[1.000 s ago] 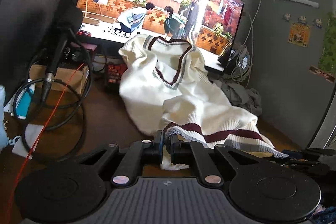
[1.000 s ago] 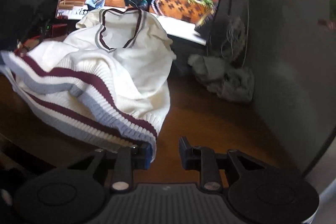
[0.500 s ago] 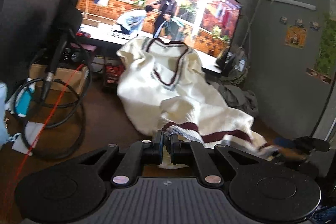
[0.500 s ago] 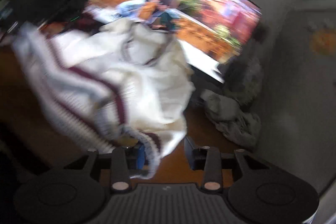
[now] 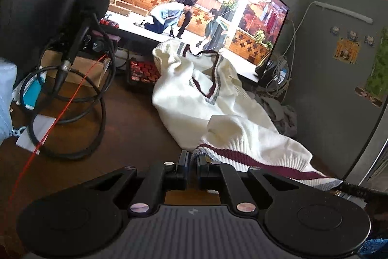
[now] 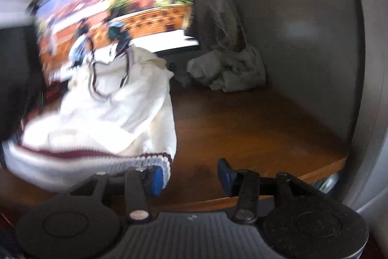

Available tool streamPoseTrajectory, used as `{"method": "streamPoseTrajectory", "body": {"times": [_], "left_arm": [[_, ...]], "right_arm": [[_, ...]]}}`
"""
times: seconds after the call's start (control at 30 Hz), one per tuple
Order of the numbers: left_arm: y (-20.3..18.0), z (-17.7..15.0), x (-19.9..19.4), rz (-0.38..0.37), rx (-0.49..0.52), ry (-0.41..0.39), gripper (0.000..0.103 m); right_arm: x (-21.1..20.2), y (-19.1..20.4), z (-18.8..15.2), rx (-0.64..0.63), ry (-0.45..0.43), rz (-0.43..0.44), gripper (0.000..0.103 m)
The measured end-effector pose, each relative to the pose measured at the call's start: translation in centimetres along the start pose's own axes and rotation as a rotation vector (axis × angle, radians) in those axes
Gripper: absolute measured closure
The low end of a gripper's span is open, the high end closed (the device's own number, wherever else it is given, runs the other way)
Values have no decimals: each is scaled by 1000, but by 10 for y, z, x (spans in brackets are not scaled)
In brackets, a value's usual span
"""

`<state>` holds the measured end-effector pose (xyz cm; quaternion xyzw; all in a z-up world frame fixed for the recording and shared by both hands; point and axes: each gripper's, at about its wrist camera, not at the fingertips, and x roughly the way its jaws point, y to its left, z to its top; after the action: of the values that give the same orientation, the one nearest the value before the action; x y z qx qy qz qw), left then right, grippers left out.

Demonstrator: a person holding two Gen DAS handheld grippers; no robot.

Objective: Fold clothes

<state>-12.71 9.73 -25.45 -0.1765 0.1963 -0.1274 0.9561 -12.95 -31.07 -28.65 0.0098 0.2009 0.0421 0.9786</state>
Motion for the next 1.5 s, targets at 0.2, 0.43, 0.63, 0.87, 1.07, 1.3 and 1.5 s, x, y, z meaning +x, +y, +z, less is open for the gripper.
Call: {"method": "streamPoseTrajectory", "body": {"times": [0.2, 0.43, 0.63, 0.87, 1.07, 1.3, 1.5], "left_arm": [[-9, 1, 3, -34, 29, 8, 98], [-12, -1, 3, -25, 46, 18, 98], [-8, -1, 2, 27, 40, 25, 98], [-3, -2, -6, 8, 19, -6, 98], [-14, 13, -14, -17, 66, -80, 99], [-46, 97, -28, -74, 221, -291, 99], [-90, 209, -42, -93, 368, -468, 100]], "right_arm": [[-11, 68, -22, -557, -78, -110, 52], [-8, 91, -22, -668, -145, -127, 78], [3, 64, -6, -458, -81, -143, 100], [8, 8, 7, 92, 5, 13, 99], [3, 8, 24, 71, -62, 44, 99], [-11, -16, 127, 91, -273, 136, 99], [-36, -18, 257, 46, -448, 218, 100]]}}
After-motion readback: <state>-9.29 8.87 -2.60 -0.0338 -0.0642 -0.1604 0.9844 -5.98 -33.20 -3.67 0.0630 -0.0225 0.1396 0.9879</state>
